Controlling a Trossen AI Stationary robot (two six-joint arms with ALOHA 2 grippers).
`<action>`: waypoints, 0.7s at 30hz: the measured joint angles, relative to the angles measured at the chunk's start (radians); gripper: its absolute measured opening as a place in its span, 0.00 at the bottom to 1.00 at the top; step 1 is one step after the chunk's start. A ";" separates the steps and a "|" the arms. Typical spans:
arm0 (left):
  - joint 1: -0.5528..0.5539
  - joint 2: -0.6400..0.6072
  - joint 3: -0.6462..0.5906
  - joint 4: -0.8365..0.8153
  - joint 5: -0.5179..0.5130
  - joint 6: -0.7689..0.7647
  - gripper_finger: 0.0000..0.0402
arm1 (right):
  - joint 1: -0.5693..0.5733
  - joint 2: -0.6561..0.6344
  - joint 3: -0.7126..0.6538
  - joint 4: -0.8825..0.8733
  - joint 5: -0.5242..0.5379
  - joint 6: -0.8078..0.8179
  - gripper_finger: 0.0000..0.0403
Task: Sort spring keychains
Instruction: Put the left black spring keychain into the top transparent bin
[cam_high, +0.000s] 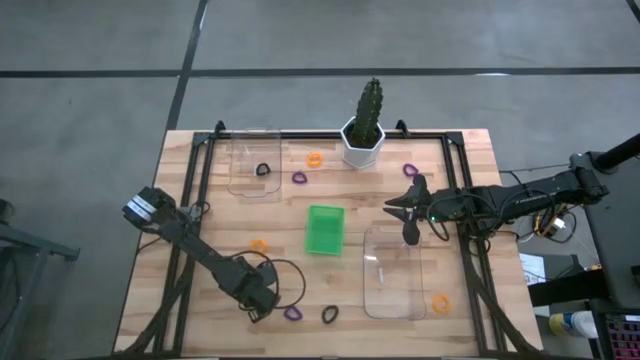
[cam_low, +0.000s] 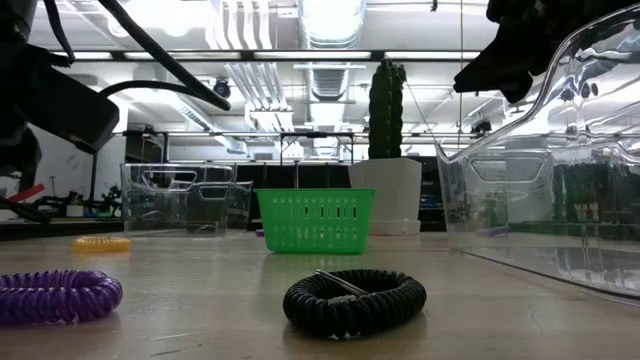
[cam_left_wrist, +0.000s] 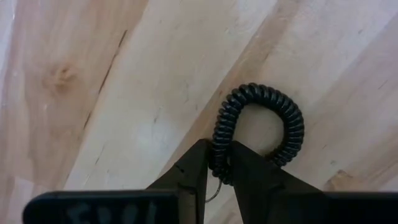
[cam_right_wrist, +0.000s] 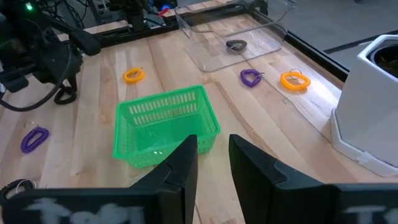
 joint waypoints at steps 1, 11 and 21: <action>0.000 0.003 0.000 0.000 -0.001 -0.001 0.17 | 0.000 0.000 0.000 0.000 0.000 0.000 0.21; 0.000 0.009 -0.003 0.000 -0.019 -0.029 0.08 | 0.000 0.000 0.000 0.000 0.000 0.000 0.21; 0.001 -0.052 -0.003 -0.025 -0.060 -0.061 0.01 | 0.000 0.000 0.000 0.000 -0.002 0.000 0.21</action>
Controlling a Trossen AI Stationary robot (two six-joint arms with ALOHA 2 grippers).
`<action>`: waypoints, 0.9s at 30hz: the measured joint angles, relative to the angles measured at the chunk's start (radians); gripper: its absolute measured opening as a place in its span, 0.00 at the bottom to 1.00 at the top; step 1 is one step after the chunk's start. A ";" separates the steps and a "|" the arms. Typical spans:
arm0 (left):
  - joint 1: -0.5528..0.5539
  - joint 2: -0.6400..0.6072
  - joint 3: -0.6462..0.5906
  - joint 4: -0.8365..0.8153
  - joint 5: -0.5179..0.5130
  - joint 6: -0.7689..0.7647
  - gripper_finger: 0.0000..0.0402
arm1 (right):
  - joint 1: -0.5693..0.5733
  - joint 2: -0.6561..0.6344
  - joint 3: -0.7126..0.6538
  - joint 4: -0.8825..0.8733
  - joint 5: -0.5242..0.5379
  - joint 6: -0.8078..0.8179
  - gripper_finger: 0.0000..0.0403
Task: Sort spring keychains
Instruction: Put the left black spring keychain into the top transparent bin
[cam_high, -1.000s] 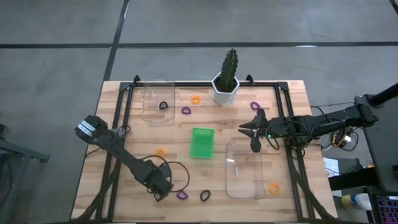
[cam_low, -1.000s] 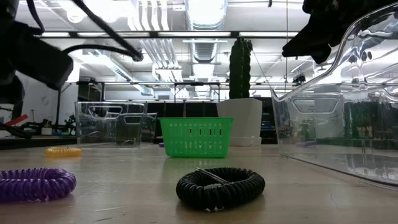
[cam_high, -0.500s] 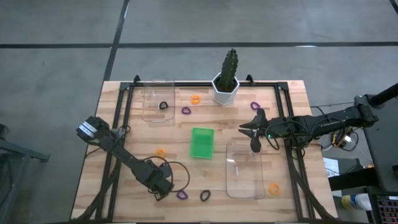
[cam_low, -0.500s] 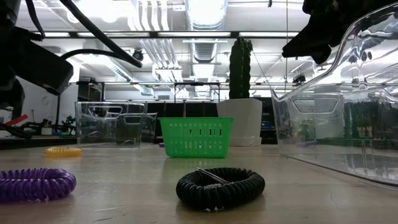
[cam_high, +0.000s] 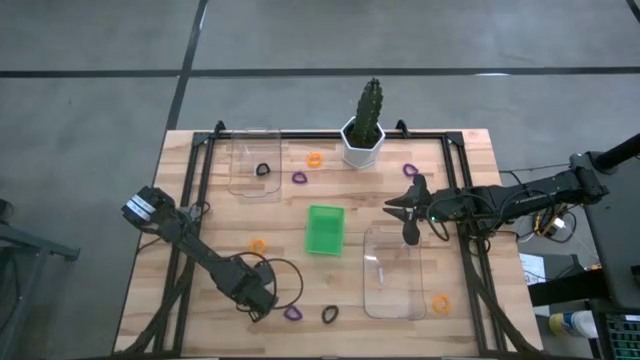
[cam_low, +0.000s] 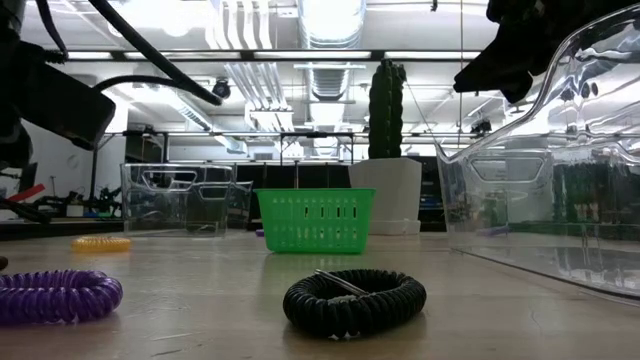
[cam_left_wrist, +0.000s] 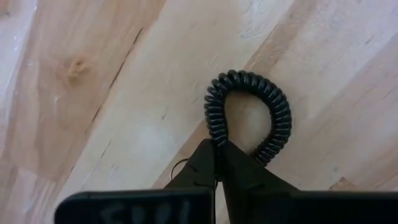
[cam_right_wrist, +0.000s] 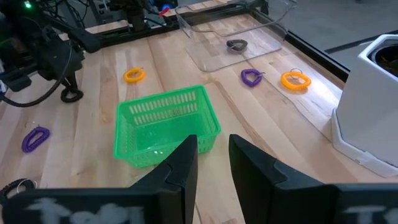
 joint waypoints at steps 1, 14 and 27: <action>-0.001 -0.017 -0.002 -0.007 -0.027 0.000 0.01 | 0.000 0.000 0.000 0.000 0.000 0.000 0.21; 0.005 -0.358 0.037 -0.082 -0.443 -0.023 0.00 | 0.000 0.000 -0.002 -0.025 0.000 -0.006 0.21; 0.005 -0.634 0.013 0.435 -0.758 0.569 0.00 | 0.000 0.001 -0.003 -0.023 0.000 -0.053 0.21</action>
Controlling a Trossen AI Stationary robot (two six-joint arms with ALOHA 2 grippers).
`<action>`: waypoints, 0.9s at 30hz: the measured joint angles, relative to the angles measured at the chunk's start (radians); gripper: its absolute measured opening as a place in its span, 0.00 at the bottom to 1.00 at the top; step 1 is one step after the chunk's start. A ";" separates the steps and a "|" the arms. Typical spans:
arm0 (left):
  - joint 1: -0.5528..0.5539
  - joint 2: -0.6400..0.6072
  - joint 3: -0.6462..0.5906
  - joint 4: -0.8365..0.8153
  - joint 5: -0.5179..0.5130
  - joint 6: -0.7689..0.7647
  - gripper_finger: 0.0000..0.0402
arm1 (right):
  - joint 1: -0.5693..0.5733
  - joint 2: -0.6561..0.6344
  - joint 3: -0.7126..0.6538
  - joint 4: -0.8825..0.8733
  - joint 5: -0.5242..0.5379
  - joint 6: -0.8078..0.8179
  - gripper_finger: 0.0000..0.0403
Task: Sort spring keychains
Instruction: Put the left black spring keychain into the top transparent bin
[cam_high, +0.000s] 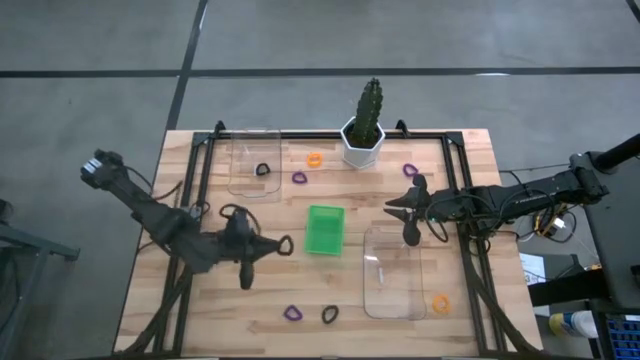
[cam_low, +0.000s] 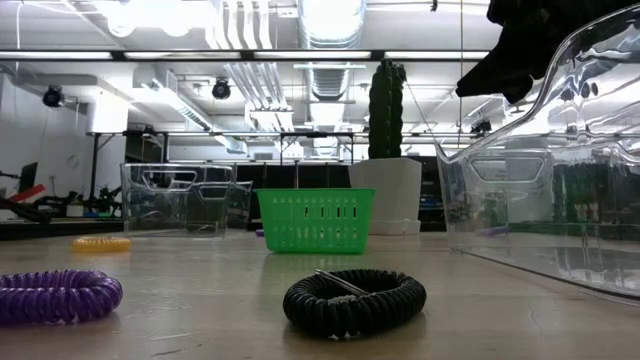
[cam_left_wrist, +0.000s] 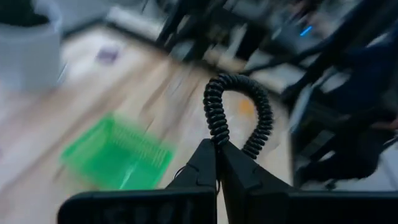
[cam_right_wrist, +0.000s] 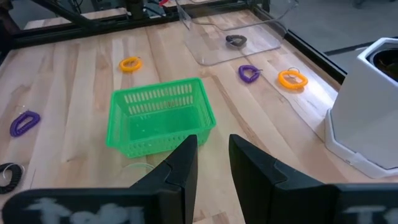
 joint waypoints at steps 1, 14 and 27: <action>0.000 -0.008 -0.012 0.077 0.000 0.063 0.00 | 0.000 0.000 0.000 0.000 0.000 0.000 0.21; 0.008 -0.011 -0.185 0.651 0.003 0.345 0.00 | 0.000 0.000 0.000 0.000 0.000 -0.026 0.21; 0.215 -0.011 -0.131 0.385 -0.597 0.280 0.00 | 0.000 0.000 0.000 0.001 0.000 -0.026 0.21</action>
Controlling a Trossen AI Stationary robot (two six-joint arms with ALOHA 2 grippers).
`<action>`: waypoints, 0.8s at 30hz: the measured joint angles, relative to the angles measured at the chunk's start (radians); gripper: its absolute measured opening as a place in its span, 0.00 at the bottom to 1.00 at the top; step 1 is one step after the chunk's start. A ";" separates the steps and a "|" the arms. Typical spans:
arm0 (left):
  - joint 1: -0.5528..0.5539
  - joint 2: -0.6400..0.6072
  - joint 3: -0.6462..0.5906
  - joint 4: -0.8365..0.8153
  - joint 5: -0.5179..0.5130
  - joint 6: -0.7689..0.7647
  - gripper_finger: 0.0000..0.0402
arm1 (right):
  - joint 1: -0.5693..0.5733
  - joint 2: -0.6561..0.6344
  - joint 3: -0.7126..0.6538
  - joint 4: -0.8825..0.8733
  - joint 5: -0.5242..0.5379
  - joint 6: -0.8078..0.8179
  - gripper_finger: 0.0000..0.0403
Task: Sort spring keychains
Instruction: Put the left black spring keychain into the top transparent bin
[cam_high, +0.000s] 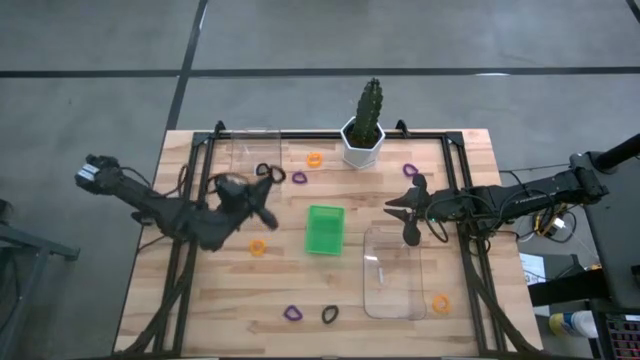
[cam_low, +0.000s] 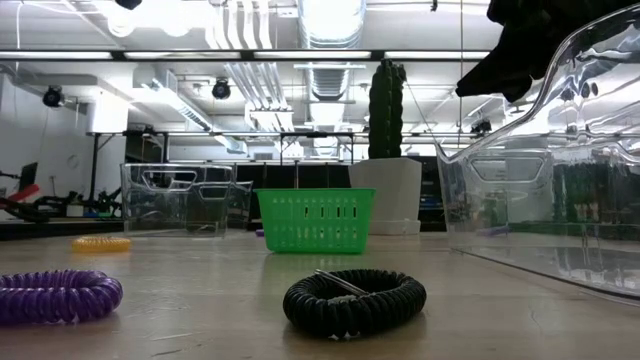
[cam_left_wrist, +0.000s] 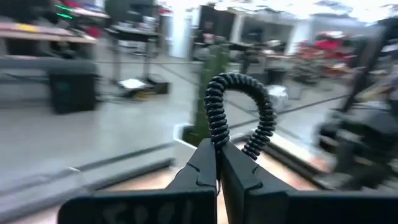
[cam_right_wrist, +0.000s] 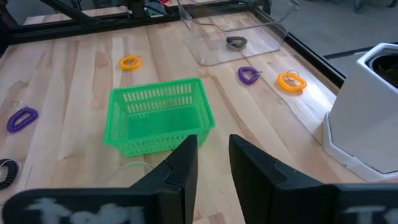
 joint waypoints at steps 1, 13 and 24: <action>0.031 0.000 0.014 -0.031 0.000 0.007 0.00 | 0.000 0.000 0.000 0.000 0.000 0.000 0.21; 0.532 0.002 0.125 -0.531 0.309 -0.039 0.00 | 0.000 0.000 0.000 0.000 0.000 0.003 0.21; 0.943 0.043 0.125 -0.861 0.833 -0.175 0.00 | 0.000 0.000 0.001 0.001 0.004 0.004 0.21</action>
